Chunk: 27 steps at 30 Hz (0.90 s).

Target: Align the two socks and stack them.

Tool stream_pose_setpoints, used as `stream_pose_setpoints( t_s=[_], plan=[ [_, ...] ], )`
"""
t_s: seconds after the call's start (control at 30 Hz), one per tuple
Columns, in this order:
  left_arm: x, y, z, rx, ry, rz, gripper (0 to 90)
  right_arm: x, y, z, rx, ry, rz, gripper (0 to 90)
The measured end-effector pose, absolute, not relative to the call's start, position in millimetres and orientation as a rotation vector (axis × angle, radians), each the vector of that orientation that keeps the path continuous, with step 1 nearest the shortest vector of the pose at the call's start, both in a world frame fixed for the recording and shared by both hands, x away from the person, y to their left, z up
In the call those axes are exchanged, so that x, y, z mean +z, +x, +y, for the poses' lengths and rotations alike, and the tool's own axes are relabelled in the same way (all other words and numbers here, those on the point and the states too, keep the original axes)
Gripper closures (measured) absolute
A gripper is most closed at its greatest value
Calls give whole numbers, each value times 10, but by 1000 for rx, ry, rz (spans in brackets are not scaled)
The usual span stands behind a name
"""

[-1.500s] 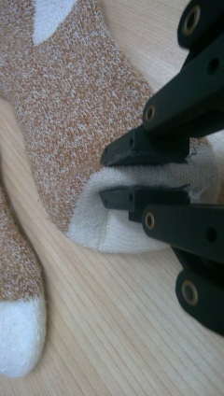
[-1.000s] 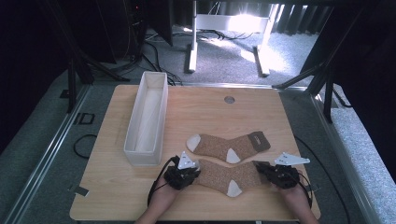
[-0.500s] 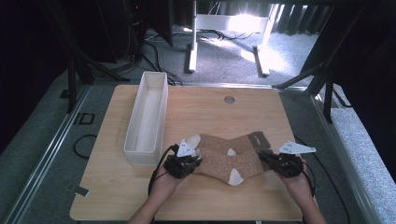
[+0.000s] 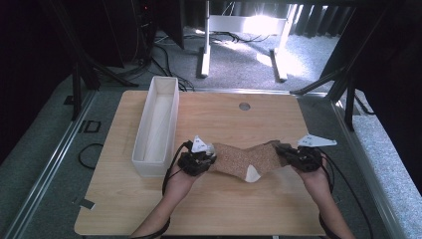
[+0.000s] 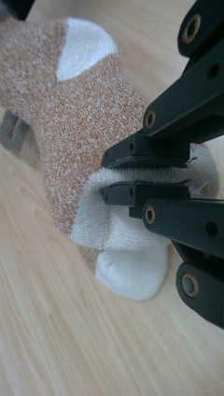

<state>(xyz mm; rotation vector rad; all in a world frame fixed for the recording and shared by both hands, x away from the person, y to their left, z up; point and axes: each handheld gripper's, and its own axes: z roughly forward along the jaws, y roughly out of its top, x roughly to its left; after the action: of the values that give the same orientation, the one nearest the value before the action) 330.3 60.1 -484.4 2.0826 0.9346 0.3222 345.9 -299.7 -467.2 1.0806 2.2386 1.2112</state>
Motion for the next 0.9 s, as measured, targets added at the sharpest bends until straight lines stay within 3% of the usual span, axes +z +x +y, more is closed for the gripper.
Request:
stream_pose_setpoints(
  t_s=[0.4, 0.9],
  plan=[
    [-4825, 3560, 551, 350, 2073, 983, 831, -4673, 3768, -3004, 1188, 1124, 2220, 841],
    [-5072, 3688, 504, 312, 2124, 1025, 829, -4982, 3974, -2980, 1113, 1192, 2258, 837]
  ],
)
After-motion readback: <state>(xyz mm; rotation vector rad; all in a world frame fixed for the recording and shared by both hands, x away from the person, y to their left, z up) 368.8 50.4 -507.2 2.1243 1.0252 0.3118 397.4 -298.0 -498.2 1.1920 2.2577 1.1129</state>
